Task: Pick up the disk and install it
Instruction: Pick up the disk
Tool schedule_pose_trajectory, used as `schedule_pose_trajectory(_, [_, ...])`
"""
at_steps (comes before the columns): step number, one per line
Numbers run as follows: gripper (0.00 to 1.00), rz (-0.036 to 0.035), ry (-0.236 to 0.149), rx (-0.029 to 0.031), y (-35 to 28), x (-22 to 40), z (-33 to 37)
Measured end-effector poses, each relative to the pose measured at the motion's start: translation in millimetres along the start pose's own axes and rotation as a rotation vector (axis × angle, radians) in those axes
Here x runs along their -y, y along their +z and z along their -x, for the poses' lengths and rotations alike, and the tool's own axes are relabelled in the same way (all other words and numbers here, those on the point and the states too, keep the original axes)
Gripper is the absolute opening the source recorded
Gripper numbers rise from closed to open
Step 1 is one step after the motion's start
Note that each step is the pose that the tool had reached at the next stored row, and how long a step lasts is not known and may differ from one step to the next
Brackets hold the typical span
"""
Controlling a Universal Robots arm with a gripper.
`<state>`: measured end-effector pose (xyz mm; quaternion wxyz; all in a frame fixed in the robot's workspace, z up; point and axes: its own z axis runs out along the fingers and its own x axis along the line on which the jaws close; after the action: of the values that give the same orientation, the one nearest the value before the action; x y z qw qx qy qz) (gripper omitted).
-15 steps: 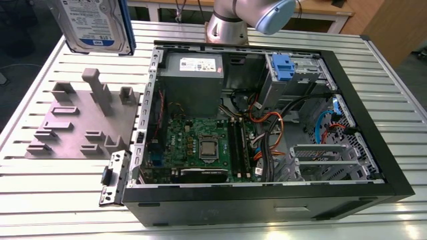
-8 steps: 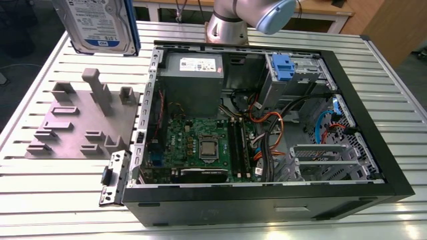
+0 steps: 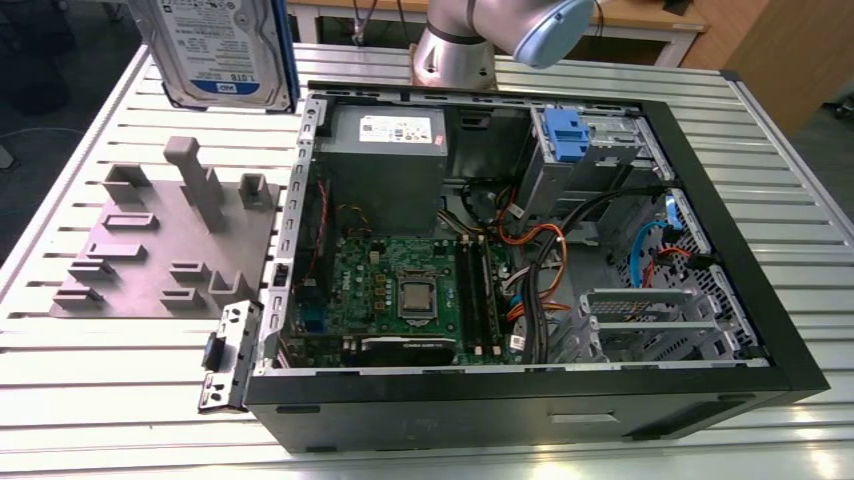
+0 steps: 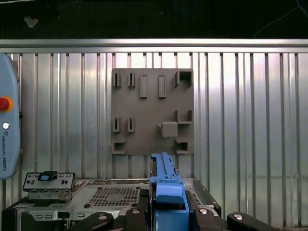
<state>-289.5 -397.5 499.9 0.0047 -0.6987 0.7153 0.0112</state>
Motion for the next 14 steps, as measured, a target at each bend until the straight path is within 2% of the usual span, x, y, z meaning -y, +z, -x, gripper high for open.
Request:
schedule_pose_trajectory(9, [0.36,-0.0001,0.000,0.0002,1.1,3.6,-7.6])
schedule_pose_trajectory(14, [0.36,0.0001,0.000,0.0000,1.3,12.2,-8.0])
